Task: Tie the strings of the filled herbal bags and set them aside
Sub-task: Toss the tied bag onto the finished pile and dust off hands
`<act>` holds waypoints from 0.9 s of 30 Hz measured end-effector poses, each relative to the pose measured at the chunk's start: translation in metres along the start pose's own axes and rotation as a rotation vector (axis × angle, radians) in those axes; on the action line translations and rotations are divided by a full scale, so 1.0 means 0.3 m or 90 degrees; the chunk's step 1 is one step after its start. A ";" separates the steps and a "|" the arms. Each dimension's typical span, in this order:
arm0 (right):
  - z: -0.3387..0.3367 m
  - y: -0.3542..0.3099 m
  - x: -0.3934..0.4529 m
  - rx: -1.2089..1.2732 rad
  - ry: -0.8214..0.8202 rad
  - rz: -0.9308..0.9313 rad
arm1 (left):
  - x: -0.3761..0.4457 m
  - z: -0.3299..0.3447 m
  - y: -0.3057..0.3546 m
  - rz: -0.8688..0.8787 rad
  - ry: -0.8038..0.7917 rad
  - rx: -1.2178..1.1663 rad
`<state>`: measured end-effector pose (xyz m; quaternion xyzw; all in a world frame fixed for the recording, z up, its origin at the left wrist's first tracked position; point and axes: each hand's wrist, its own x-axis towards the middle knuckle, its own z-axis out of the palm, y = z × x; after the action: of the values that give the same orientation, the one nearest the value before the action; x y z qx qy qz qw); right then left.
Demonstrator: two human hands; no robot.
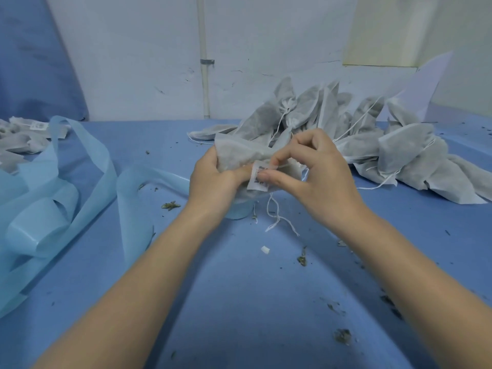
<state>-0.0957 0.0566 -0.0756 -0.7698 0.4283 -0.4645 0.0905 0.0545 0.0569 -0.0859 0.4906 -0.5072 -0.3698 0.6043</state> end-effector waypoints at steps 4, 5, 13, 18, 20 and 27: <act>-0.008 0.020 0.005 0.021 -0.009 0.015 | -0.006 0.004 0.008 -0.024 -0.056 -0.058; -0.010 0.022 0.005 0.026 -0.011 0.018 | -0.007 0.005 0.009 -0.027 -0.069 -0.067; -0.015 0.024 0.004 0.142 -0.045 0.077 | -0.017 0.004 0.027 0.000 -0.141 -0.081; -0.028 0.030 0.011 0.320 -0.033 0.167 | -0.029 0.016 0.024 0.003 -0.131 -0.015; -0.021 0.030 0.011 0.349 -0.015 0.172 | -0.030 0.021 0.026 0.000 -0.137 -0.016; 0.006 0.029 0.009 0.303 0.140 0.181 | -0.037 0.047 0.018 -0.006 -0.120 -0.045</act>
<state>-0.0987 0.0487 -0.0796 -0.6042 0.4182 -0.6151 0.2858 0.0383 0.0656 -0.0834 0.4345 -0.5458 -0.4350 0.5693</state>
